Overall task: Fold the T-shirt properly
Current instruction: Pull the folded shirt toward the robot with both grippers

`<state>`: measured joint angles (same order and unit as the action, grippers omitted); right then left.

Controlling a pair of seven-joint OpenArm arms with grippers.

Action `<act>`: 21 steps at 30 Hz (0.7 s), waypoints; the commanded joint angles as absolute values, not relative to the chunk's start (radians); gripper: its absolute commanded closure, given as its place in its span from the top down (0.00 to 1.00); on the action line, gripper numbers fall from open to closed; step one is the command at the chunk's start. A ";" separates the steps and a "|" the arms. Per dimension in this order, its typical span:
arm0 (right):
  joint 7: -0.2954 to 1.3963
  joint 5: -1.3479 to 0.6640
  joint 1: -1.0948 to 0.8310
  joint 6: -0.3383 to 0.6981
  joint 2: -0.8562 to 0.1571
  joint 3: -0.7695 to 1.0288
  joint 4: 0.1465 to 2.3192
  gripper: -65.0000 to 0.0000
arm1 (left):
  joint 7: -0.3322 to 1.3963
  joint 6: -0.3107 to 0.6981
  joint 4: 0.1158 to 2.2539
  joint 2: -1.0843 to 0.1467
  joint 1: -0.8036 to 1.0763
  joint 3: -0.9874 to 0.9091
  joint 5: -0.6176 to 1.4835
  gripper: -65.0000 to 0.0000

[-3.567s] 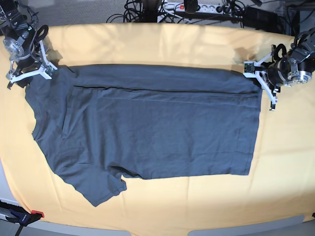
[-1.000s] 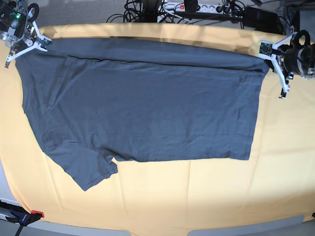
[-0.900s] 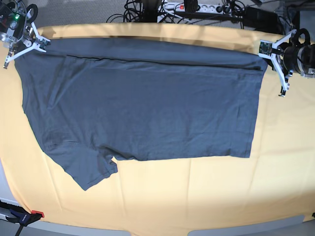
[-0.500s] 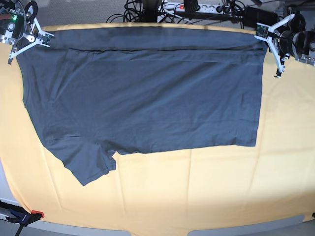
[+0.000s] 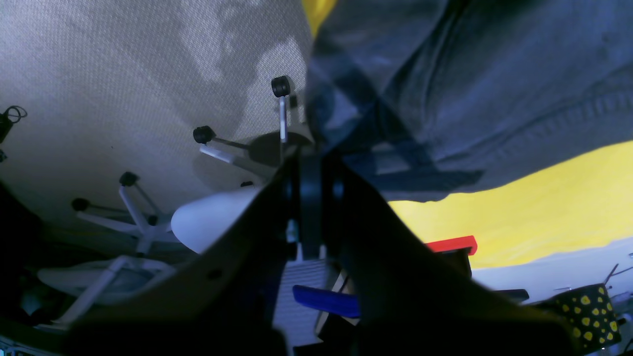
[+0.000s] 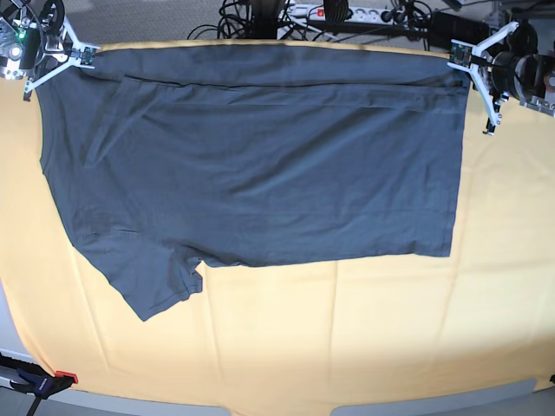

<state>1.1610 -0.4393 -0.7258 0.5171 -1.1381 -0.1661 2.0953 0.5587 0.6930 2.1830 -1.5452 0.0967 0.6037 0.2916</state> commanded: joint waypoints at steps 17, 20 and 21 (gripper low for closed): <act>1.184 -0.442 -0.723 0.522 -1.200 -0.156 2.107 0.00 | 0.554 0.698 2.193 -1.553 0.091 0.596 0.254 0.00; 1.192 -0.441 -0.723 0.540 -1.200 -0.156 2.107 0.00 | 0.546 0.698 2.193 -1.553 0.091 0.596 0.256 0.00; 1.198 -0.442 -0.723 0.544 -1.201 -0.156 2.107 0.00 | 0.546 0.698 2.194 -1.553 0.091 0.596 0.256 0.00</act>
<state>1.1751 -0.4458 -0.7235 0.5381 -1.1778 -0.1661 2.0953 0.5499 0.6930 2.1838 -1.5452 0.0967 0.6037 0.2531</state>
